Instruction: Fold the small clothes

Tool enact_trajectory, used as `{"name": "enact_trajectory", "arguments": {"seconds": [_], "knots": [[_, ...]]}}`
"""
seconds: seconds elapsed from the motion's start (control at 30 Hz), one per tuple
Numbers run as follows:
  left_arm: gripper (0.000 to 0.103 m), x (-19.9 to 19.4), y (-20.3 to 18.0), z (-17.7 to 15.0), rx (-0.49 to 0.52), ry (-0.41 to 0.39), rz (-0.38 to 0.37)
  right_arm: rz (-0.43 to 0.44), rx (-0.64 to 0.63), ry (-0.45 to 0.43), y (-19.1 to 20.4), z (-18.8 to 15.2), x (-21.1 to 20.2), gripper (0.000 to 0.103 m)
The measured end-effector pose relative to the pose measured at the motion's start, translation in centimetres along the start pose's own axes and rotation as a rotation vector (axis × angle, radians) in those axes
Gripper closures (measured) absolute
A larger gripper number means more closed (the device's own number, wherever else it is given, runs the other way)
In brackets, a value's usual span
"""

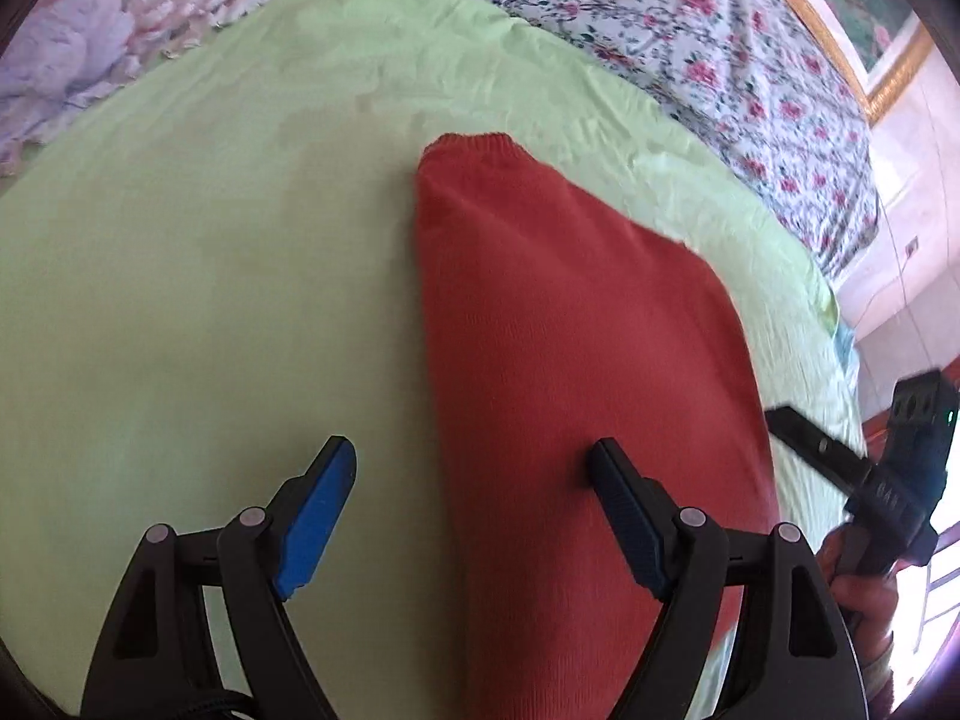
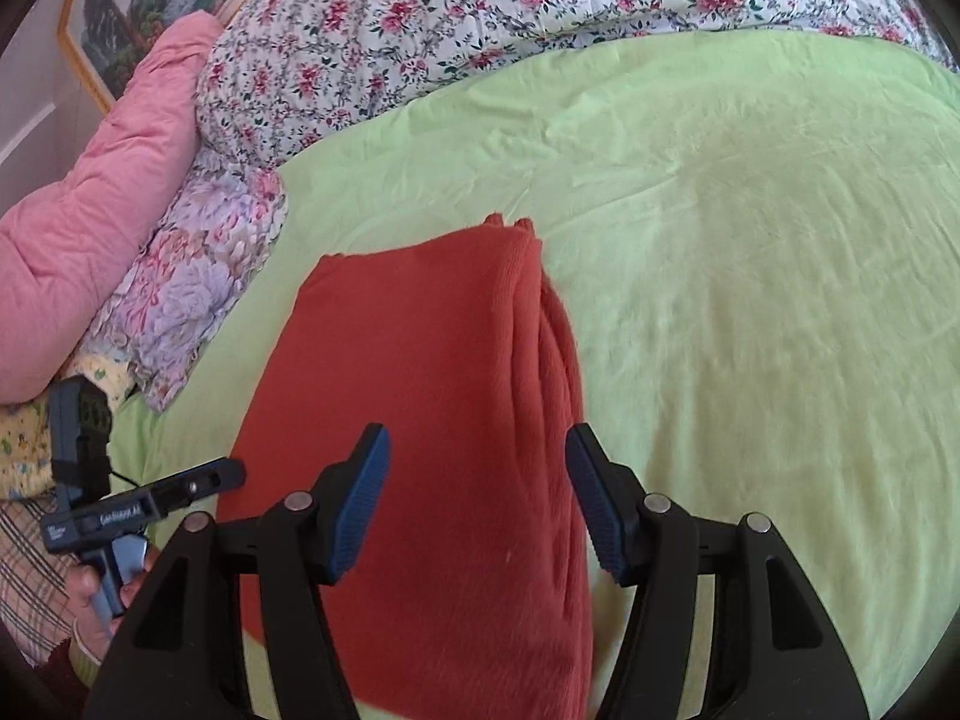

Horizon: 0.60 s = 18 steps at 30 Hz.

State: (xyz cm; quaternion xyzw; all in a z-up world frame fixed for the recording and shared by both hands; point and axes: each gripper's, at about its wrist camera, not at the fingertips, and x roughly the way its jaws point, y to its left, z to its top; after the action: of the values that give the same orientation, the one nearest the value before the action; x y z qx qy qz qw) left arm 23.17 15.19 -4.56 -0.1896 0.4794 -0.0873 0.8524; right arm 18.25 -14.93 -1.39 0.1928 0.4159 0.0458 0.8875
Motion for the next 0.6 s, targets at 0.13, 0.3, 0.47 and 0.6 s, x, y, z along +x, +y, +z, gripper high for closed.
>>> {"name": "enact_trajectory", "arguments": {"seconds": [0.13, 0.3, 0.47, 0.6], "knots": [[0.022, 3.1, 0.8, 3.7, -0.04, 0.012, -0.029, 0.026, 0.008, 0.056, -1.2, 1.5, 2.7, 0.042], [0.025, 5.9, 0.7, 7.9, -0.02, -0.015, -0.01, 0.04, 0.011, 0.079, -1.8, 2.3, 4.4, 0.076], [0.093, 6.3, -0.8, 11.0, 0.039, -0.096, 0.012, 0.046, -0.014, 0.014, -1.6, 2.5, 3.6, 0.091], [0.093, 6.2, -1.6, 10.8, 0.082, -0.143, 0.122, 0.009, -0.01, 0.029, -1.8, 2.1, 4.2, 0.091]]}}
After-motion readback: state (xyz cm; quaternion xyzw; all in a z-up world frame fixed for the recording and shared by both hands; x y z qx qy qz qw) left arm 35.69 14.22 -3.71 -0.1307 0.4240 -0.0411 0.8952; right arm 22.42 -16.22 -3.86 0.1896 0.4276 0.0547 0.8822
